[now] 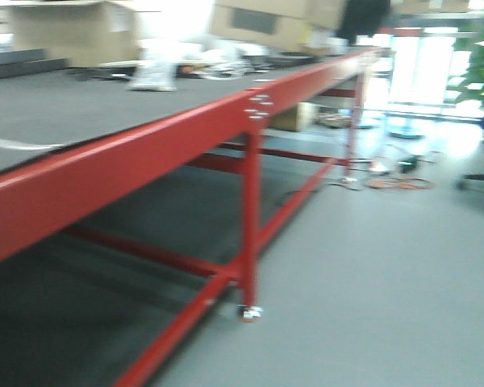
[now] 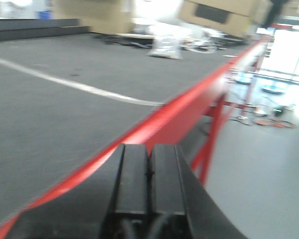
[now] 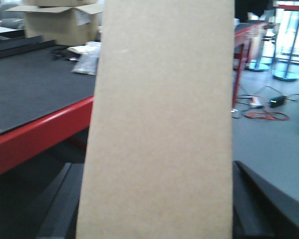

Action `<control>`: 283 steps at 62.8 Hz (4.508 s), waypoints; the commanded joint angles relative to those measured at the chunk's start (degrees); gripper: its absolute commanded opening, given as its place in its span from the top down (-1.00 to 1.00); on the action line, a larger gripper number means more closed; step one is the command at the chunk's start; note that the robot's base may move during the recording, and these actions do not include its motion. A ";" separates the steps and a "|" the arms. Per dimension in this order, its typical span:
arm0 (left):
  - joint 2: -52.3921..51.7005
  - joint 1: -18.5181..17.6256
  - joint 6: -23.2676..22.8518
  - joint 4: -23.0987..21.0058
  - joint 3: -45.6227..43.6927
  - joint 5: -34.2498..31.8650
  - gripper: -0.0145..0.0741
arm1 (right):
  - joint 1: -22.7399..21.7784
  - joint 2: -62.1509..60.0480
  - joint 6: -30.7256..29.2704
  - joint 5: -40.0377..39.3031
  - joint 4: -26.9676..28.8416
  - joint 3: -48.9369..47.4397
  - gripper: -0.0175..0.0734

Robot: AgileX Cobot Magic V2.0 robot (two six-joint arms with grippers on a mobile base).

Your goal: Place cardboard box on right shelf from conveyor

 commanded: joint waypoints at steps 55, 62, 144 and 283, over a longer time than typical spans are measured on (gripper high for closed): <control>-0.67 0.05 -0.29 -0.37 -0.21 -5.19 0.94 | -0.12 0.67 -0.49 -5.91 -0.91 -1.72 0.30; -0.67 0.05 -0.29 -0.37 -0.21 -5.19 0.94 | -0.12 0.67 -0.49 -5.91 -0.91 -1.72 0.30; -0.67 0.22 -0.29 -0.37 -0.21 -5.19 0.94 | -0.12 0.67 -0.49 -5.54 -0.91 -1.72 0.30; -0.66 0.11 -0.29 -0.37 -0.21 -5.19 0.94 | -0.01 0.67 -0.49 -5.23 -0.91 -1.72 0.30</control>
